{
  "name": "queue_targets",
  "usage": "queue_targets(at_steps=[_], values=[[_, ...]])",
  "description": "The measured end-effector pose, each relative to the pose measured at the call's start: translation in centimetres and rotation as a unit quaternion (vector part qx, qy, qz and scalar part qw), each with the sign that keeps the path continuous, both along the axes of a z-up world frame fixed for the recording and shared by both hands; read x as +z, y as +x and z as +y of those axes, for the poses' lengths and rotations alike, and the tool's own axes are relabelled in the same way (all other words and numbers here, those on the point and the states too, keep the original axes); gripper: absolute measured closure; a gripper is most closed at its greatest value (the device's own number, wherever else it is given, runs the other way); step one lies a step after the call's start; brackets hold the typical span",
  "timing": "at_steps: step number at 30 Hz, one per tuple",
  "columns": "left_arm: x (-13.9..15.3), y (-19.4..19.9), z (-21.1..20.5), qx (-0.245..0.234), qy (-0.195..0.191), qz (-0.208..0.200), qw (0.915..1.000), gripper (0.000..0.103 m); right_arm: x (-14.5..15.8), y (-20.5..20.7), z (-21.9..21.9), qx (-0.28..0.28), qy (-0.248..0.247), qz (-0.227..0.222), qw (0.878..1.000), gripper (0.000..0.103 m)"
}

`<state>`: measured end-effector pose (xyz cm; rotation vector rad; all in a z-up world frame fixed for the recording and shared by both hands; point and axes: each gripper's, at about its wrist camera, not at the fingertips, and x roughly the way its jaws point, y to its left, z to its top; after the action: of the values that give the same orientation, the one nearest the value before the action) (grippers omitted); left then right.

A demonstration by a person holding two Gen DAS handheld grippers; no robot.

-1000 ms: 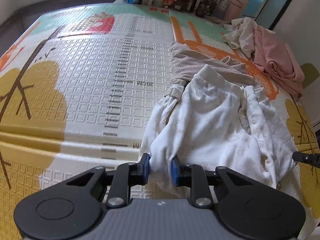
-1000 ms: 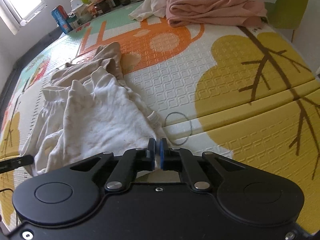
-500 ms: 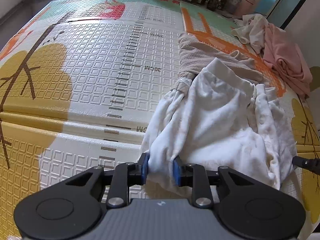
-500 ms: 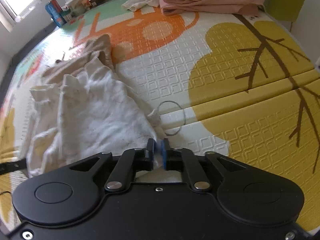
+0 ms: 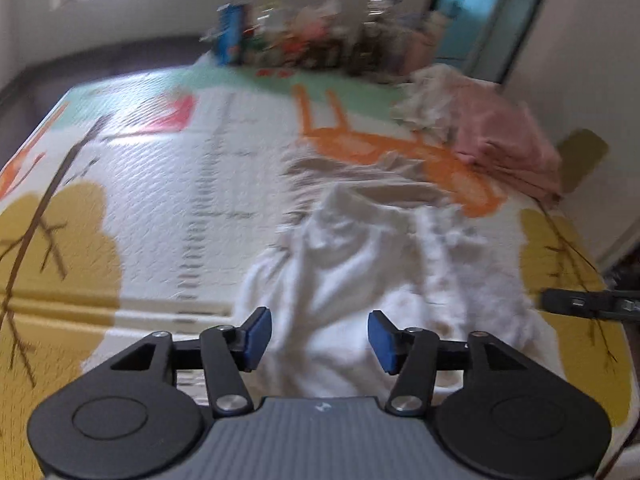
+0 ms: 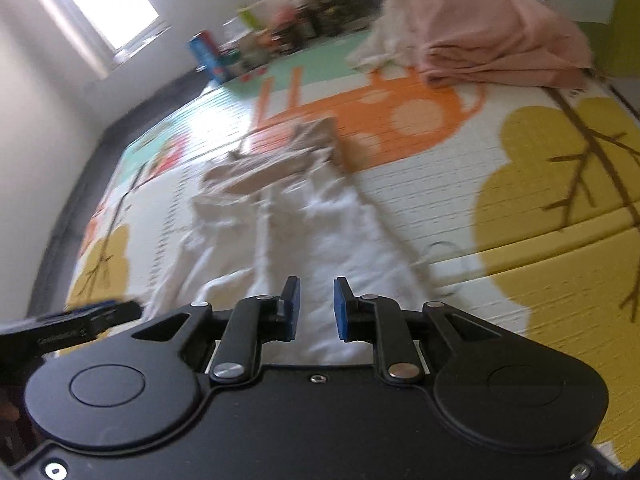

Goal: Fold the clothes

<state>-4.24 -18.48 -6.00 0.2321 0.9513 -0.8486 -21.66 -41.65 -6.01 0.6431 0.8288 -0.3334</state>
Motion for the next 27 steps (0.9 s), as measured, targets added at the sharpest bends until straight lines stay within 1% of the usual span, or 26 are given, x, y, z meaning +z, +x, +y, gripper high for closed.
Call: queue_targets(at_steps=[4,7,10,12,16,20,24,27], values=[[-0.1,-2.0,-1.2,-0.046,0.003,-0.009,0.9989,0.047,0.0,0.6,1.9,0.03,0.009,0.002,0.999,0.086],[-0.9,-2.8,-1.9,-0.069,0.01,-0.005,0.9976,0.047,-0.1,1.0,2.9,0.046,0.012,0.001,0.999,0.086],[-1.7,-3.5,-2.6,-0.089,0.016,0.002,0.9959,0.047,-0.5,1.7,3.2,0.049,0.021,0.001,0.999,0.086],[-2.3,-3.9,-3.1,-0.102,0.02,0.006,0.9945,0.047,-0.9,2.2,3.2,0.05,0.035,0.005,0.998,0.088],[-3.2,-4.6,-3.7,-0.128,0.037,-0.001,0.9911,0.047,-1.1,2.4,3.6,0.062,0.043,0.011,0.997,0.089],[-3.6,-4.6,-3.8,-0.132,0.04,0.001,0.9904,0.047,-1.5,2.0,4.0,0.071,0.047,0.022,0.996,0.089],[-3.9,-3.6,-4.5,-0.116,0.038,0.007,0.9925,0.046,-2.4,2.1,4.2,0.071,0.054,0.034,0.995,0.089],[-4.2,-2.8,-5.6,-0.107,0.044,0.003,0.9933,0.046,-2.8,2.4,4.2,0.066,0.051,0.038,0.996,0.089]])
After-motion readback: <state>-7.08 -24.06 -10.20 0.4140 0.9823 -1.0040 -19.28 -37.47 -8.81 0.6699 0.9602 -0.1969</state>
